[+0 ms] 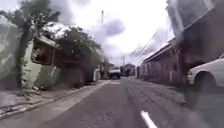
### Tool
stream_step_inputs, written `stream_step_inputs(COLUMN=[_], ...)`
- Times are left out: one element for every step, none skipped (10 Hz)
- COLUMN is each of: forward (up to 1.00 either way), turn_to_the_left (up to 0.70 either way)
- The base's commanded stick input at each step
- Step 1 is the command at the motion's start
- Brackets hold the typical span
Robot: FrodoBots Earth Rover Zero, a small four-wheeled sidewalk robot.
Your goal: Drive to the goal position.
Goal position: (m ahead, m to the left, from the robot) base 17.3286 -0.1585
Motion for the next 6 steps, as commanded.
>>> stream_step_inputs(forward=[0.85, 0.85, 0.85, 0.85, 0.85, 0.85], turn_to_the_left=[-0.34, -0.34, -0.34, -0.34, -0.34, -0.34])
